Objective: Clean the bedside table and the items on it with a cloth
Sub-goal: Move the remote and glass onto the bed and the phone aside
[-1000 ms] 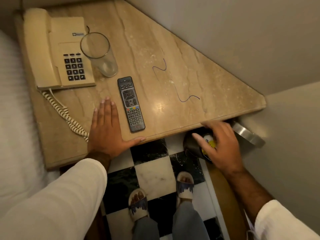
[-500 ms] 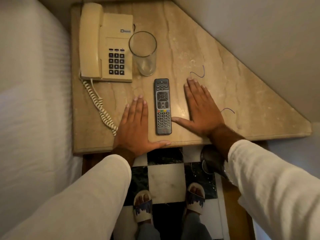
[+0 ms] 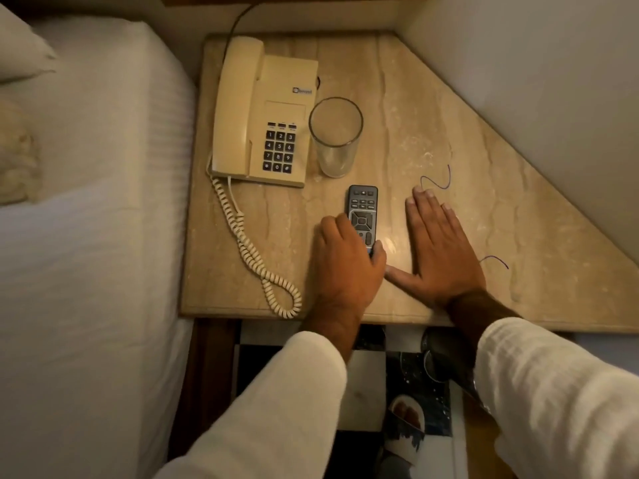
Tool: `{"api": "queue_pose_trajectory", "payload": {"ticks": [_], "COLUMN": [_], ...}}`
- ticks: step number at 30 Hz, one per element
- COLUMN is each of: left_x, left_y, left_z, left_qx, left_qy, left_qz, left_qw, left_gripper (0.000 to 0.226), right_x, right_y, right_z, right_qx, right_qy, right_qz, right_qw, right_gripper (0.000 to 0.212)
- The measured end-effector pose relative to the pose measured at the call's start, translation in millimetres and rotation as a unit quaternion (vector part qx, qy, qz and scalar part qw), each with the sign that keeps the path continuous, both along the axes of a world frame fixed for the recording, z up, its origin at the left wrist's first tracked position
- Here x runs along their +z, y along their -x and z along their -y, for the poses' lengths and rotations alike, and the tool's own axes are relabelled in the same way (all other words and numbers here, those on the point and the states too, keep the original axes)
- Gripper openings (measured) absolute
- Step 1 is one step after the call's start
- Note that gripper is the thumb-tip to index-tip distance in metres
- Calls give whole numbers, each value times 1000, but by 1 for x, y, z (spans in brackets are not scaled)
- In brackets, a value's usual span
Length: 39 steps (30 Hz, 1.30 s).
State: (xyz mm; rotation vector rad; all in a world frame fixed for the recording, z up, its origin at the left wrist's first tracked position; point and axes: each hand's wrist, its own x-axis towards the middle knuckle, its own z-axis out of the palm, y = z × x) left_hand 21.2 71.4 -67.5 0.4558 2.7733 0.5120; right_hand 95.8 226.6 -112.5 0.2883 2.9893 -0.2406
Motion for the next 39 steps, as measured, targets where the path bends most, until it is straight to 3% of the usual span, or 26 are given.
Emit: {"api": "queue_pose_trajectory", "payload": {"ticks": [5, 8, 11, 16, 19, 22, 26, 28, 30, 32, 35, 39], "left_x": [3, 19, 38, 55, 53, 44, 51, 60, 67, 66, 56, 37], "left_y": [1, 10, 50, 173, 233, 253, 244, 220, 180, 138, 97, 91], "left_z": [1, 38, 98, 201, 246, 262, 248, 221, 177, 122, 45, -12], "left_qx": [11, -5, -1, 181, 263, 248, 248, 230, 159, 86, 38, 122], "left_qy": [-6, -90, -145, -17, 85, 147, 151, 83, -98, -255, -302, -315], "left_qz": [28, 20, -47, -174, -173, -130, -157, -204, -221, -159, -62, -27], "left_qw": [1000, 996, 988, 968, 945, 949, 944, 948, 957, 950, 951, 941], "left_gripper": [62, 61, 60, 58, 60, 64, 70, 77, 77, 80, 98, 98], "right_x": [0, 1, 0, 3, 2, 2, 2, 3, 3, 3, 1, 0], "right_y": [1, 2, -1, -1, -1, -1, -1, -1, 0, 0, 0, 0], "right_z": [2, 2, 2, 1, 1, 1, 2, 1, 2, 2, 1, 2], "right_qx": [-1, -7, -9, -7, -9, -9, -13, -17, -16, -13, -14, -17], "right_qy": [4, 9, 4, 0, -5, -7, -4, 0, 3, -2, -1, -1], "right_qz": [2, -4, -10, -1, 2, 3, 2, -1, -3, 1, 6, 1], "right_qw": [1000, 1000, 1000, 1000, 1000, 1000, 1000, 1000, 1000, 1000, 1000, 1000], "right_gripper": [117, 120, 120, 120, 120, 120, 121, 121, 121, 122, 122, 122]}}
